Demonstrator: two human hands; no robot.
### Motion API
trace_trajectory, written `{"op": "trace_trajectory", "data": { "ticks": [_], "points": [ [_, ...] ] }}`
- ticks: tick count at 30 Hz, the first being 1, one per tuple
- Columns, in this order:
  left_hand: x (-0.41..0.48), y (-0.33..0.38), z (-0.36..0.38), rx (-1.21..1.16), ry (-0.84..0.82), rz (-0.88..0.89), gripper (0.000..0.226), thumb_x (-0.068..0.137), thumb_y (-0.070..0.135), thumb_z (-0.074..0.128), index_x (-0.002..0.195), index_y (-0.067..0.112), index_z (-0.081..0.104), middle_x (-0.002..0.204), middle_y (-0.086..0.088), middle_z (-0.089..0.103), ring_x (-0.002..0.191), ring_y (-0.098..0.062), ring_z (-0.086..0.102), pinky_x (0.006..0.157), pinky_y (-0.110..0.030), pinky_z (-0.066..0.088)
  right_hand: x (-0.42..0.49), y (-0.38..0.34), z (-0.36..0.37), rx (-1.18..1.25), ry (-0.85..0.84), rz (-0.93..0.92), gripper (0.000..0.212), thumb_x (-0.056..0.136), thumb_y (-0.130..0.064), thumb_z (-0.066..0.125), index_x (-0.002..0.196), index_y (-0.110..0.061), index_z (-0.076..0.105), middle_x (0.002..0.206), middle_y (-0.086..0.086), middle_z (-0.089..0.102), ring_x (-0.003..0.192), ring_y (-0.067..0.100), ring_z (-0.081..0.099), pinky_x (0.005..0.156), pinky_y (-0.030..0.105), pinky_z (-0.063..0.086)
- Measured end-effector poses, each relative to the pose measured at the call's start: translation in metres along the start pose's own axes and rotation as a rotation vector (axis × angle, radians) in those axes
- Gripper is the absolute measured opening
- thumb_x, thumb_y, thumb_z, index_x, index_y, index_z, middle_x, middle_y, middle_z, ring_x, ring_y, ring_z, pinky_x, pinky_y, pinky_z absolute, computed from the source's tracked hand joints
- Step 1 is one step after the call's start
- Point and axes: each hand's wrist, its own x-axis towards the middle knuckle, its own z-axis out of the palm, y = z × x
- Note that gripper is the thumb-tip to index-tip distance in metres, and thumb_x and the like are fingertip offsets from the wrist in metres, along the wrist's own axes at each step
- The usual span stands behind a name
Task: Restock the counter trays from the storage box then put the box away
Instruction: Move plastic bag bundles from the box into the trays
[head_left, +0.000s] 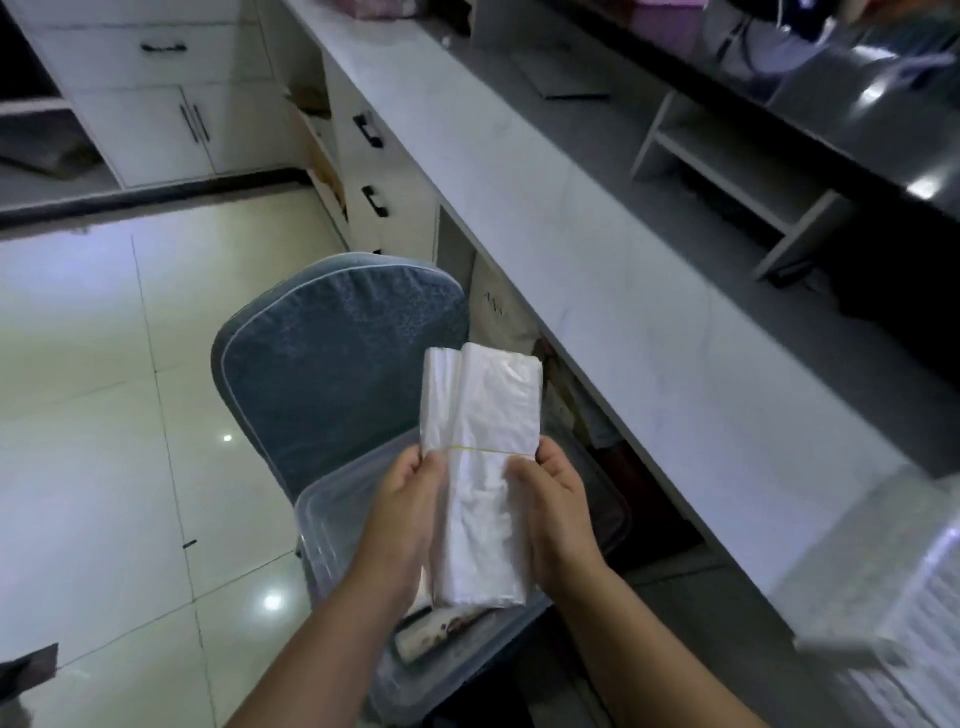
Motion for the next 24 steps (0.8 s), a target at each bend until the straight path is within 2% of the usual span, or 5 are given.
{"op": "trace_trajectory", "data": {
  "ticks": [5,11,16,21,24],
  "points": [
    [-0.024,-0.009,0.04,0.106,-0.189,0.049,0.024,0.075,0.033,0.07,0.098,0.029,0.063,0.092,-0.002,0.075,0.081,-0.02,0.072,0.064,-0.035,0.058,-0.036,-0.012,-0.032,-0.162,0.175,-0.122,0.028,0.08,-0.023,0.054,0.103,-0.037,0.06,0.118,0.003,0.054,0.108,0.022,0.058,0.095,0.05,0.05],
    [-0.055,-0.019,0.098,0.3,-0.313,0.087,0.02,0.081,0.028,0.066,0.099,0.03,0.057,0.092,0.002,0.071,0.083,-0.018,0.069,0.07,-0.037,0.058,-0.083,-0.022,-0.089,-0.033,0.156,-0.153,0.036,0.098,-0.022,0.046,0.132,-0.035,0.048,0.13,-0.002,0.059,0.116,0.021,0.059,0.101,0.048,0.046],
    [-0.09,-0.02,0.146,0.398,-0.434,0.145,0.014,0.084,0.028,0.063,0.097,0.029,0.056,0.094,-0.002,0.07,0.085,-0.021,0.069,0.076,-0.045,0.057,-0.126,-0.037,-0.141,-0.128,0.224,-0.224,0.036,0.099,-0.019,0.044,0.133,-0.033,0.046,0.122,-0.012,0.064,0.11,0.007,0.062,0.086,0.022,0.053],
    [-0.138,-0.029,0.208,0.523,-0.632,0.305,0.014,0.082,0.019,0.063,0.09,0.029,0.059,0.081,0.008,0.071,0.07,-0.002,0.067,0.048,-0.013,0.049,-0.182,-0.065,-0.225,-0.375,0.509,-0.269,0.075,0.087,-0.009,0.063,0.146,-0.03,0.021,0.129,-0.002,0.051,0.094,0.012,0.06,0.073,0.018,0.054],
    [-0.176,-0.046,0.25,0.733,-0.659,0.477,0.009,0.079,0.021,0.062,0.085,0.024,0.057,0.078,0.003,0.066,0.071,-0.011,0.064,0.058,-0.028,0.052,-0.23,-0.075,-0.279,-0.406,0.649,-0.32,0.092,0.08,-0.013,0.072,0.147,-0.031,0.012,0.136,-0.003,0.036,0.104,0.003,0.052,0.076,0.009,0.05]
  ]
}}
